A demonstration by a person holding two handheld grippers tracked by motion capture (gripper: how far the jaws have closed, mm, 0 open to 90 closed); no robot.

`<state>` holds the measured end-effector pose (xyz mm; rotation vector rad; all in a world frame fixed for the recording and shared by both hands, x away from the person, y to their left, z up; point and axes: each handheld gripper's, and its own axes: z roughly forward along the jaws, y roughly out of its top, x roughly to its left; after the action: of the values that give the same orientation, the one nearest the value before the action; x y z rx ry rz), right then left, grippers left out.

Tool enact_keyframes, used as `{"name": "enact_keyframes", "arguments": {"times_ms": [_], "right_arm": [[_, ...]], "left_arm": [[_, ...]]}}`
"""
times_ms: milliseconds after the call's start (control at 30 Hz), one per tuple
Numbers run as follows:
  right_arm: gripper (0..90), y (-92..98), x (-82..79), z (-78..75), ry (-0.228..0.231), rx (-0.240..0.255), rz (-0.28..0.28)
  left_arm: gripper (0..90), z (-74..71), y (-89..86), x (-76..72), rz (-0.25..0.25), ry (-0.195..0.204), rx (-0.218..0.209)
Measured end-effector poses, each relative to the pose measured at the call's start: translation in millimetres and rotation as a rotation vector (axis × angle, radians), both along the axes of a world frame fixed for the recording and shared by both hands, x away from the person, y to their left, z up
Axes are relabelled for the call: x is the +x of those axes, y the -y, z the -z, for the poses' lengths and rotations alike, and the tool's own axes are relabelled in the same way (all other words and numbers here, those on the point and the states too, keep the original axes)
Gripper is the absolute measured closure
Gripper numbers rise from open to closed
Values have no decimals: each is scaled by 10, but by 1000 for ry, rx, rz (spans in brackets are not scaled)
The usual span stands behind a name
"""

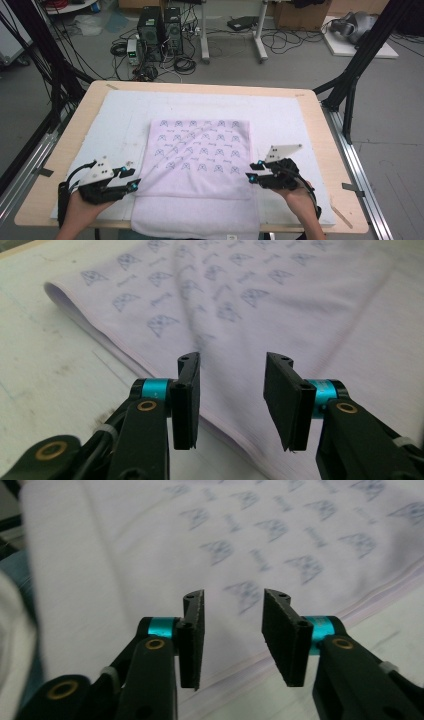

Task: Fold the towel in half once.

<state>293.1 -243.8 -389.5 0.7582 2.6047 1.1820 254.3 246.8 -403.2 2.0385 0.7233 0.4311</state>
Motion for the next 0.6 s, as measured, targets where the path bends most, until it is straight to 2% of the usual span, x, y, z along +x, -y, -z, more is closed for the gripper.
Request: {"name": "enact_keyframes", "arguments": {"times_ms": [67, 100, 167, 200, 233, 267, 300, 367, 433, 467, 533, 600], "right_arm": [[557, -8, 201, 6, -4, -7, 28], [551, -11, 305, 8, 5, -23, 50], [519, 1, 535, 20, -6, -33, 84], [512, 8, 654, 34, -6, -43, 101], [494, 13, 773, 49, -13, -55, 121], [461, 20, 898, 57, -21, -66, 142], [424, 24, 1013, 60, -22, -75, 167], [387, 19, 1220, 66, -19, -94, 206], [364, 2, 1391, 89, -2, -112, 219], [353, -14, 1470, 105, -8, -119, 224], [363, -38, 1584, 152, 5, -111, 228], [358, -71, 1690, 218, -41, -113, 242]], "left_arm": [[570, 16, 26, 215, -29, -3, -14], [563, 21, 37, 331, -41, -8, -4], [546, 45, 66, 576, -92, -9, 8], [519, 63, 71, 698, -114, -13, -14], [508, 75, 69, 825, -131, -39, -38], [492, 84, 71, 951, -145, -52, -42], [467, 96, 72, 1063, -164, -43, -24], [451, 124, 71, 1279, -200, -68, -16], [442, 160, 73, 1471, -236, -94, -3], [438, 178, 72, 1555, -254, -102, -2], [438, 206, 79, 1713, -290, -142, -13], [434, 239, 113, 1823, -313, -159, -12]]}}
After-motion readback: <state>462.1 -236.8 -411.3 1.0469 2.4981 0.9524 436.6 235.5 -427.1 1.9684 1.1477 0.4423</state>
